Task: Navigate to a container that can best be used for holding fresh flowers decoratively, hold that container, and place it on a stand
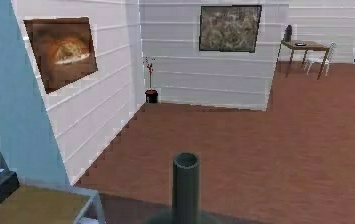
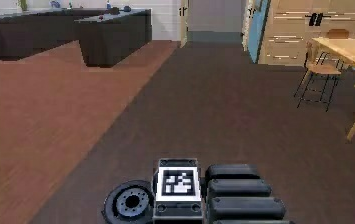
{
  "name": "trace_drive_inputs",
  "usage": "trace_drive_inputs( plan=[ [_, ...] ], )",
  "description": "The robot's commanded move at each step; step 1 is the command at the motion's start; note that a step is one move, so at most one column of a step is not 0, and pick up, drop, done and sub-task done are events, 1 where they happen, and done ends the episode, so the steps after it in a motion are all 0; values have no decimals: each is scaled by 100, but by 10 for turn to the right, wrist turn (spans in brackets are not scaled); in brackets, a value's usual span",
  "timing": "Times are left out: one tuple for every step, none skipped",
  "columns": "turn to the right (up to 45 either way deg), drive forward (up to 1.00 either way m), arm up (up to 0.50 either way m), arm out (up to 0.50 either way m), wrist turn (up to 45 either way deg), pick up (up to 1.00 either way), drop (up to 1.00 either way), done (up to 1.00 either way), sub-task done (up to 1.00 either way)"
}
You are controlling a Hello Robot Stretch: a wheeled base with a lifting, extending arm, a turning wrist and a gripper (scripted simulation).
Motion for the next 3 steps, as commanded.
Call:
trace_drive_inputs(
  plan=[
    [-450, 0, 0, 0, 0, 0, 0, 0, 0],
    [-270, 0, 0, 0, 0, 0, 0, 0, 0],
    [450, 0, 0, 0, 0, 0, 0, 0, 0]
  ],
)
